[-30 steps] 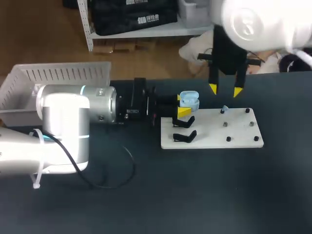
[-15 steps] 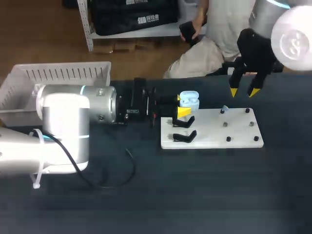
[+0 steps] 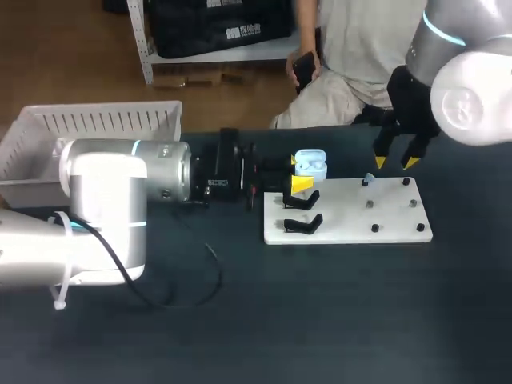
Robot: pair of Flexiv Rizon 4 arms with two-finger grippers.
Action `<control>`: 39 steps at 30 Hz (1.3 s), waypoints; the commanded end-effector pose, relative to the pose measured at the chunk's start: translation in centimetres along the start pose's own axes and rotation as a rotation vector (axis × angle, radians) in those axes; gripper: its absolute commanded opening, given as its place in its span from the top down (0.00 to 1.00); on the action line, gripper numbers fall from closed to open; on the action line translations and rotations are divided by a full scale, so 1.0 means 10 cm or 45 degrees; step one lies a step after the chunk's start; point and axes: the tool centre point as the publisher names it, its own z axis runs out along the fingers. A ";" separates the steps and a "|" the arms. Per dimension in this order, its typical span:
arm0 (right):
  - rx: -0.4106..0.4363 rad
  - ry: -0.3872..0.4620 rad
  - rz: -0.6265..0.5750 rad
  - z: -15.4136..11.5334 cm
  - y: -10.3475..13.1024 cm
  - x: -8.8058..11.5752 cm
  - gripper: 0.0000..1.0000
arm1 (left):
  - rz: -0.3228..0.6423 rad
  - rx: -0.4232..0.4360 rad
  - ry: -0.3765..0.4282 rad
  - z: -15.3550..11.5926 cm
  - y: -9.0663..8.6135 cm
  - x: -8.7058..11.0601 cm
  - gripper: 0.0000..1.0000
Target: Pick up each earbud case from the left stands, insert the matching earbuds, close the lid, and place the case in the box.
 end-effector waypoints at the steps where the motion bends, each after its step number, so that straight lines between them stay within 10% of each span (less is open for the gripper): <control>1: 0.004 0.013 0.012 0.14 0.03 -0.09 0.56 | 0.004 -0.007 -0.003 0.01 -0.01 0.01 1.00; 39: 0.020 0.054 0.103 0.79 0.01 -0.38 0.61 | 0.004 -0.007 -0.003 0.01 -0.01 0.01 1.00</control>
